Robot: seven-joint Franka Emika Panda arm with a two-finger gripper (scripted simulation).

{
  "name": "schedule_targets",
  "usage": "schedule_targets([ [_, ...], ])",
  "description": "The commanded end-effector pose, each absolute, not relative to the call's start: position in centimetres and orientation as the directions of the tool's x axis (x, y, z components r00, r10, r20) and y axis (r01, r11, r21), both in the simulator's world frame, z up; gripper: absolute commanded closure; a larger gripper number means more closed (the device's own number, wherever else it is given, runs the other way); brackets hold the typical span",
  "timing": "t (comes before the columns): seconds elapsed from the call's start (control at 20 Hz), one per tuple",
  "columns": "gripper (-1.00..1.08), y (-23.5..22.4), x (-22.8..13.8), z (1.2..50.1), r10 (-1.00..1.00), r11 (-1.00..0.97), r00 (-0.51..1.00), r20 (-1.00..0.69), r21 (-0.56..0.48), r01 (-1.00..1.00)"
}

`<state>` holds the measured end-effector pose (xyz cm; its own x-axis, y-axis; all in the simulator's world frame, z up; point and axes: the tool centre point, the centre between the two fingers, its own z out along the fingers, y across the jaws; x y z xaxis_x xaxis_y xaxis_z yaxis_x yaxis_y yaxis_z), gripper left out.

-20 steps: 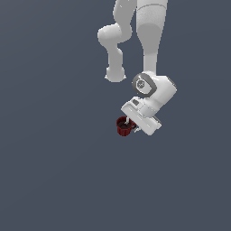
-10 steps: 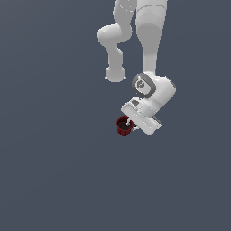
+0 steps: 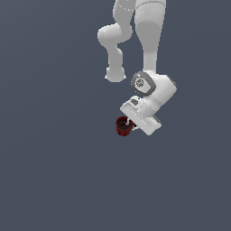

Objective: Pick up the object and move it to a goal position.

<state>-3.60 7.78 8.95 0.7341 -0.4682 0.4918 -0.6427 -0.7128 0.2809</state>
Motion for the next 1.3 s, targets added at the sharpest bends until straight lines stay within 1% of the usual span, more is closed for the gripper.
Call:
schedule_targets([
  [0.0,1.08,7.4,-3.1,10.1,-0.469,-0.713,0.732,0.493,0.278,-0.644],
  [0.35,1.08,5.7,-0.9,14.8,-0.47,-0.713,0.733,0.492,0.278,-0.644],
  [1.25,1.08,-0.6,7.4,32.5,-0.47,-0.715,0.735,0.489,0.278,-0.642],
])
